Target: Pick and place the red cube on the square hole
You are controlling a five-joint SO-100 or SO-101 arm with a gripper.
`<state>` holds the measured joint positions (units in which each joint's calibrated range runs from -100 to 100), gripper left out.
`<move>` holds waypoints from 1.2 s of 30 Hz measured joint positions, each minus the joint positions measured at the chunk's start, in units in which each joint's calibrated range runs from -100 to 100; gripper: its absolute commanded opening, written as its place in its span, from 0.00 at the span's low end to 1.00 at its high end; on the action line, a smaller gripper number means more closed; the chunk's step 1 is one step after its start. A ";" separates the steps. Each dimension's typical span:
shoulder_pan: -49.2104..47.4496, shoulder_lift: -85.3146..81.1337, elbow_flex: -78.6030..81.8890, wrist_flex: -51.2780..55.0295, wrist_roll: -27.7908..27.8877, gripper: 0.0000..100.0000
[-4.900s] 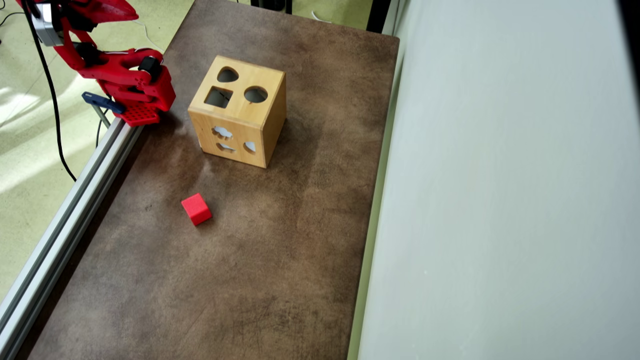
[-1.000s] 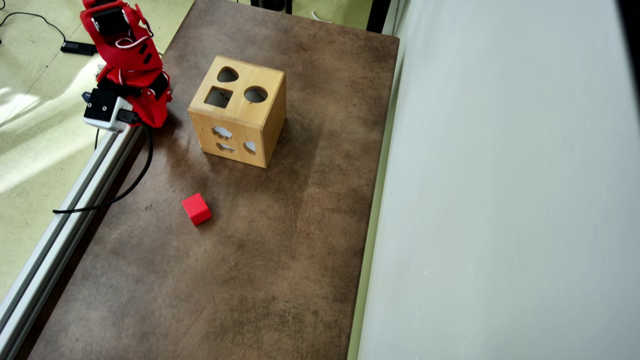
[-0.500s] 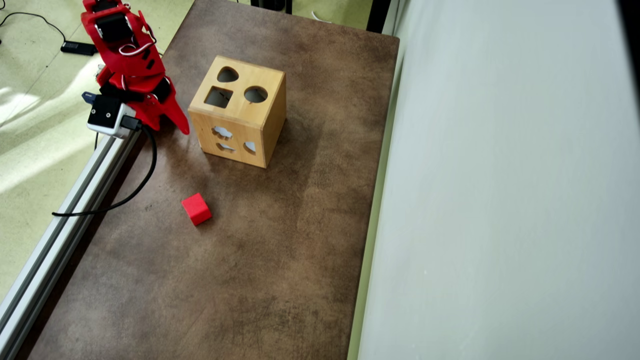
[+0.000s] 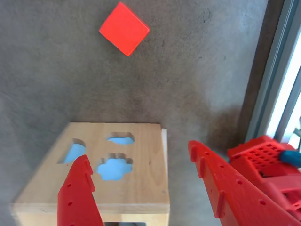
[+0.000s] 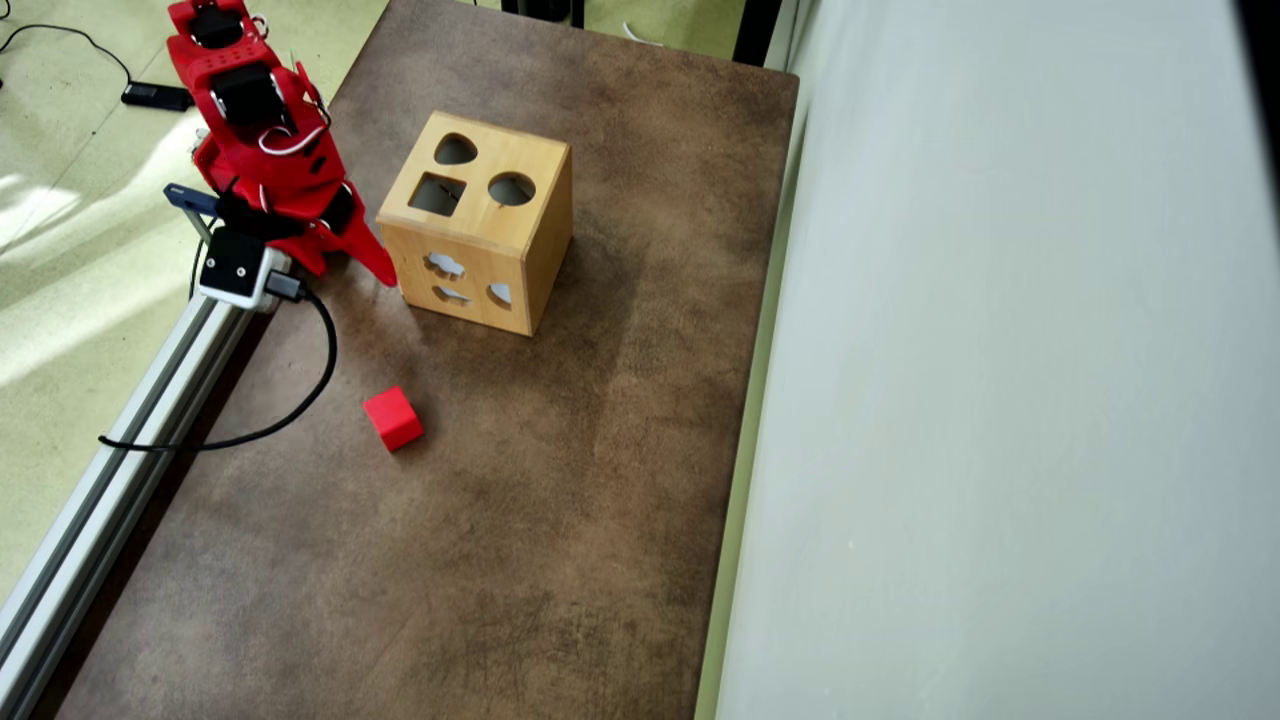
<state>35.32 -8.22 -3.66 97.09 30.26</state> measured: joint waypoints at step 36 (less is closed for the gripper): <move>0.22 8.14 0.09 -12.27 17.48 0.32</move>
<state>35.54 -0.08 -3.57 84.83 47.74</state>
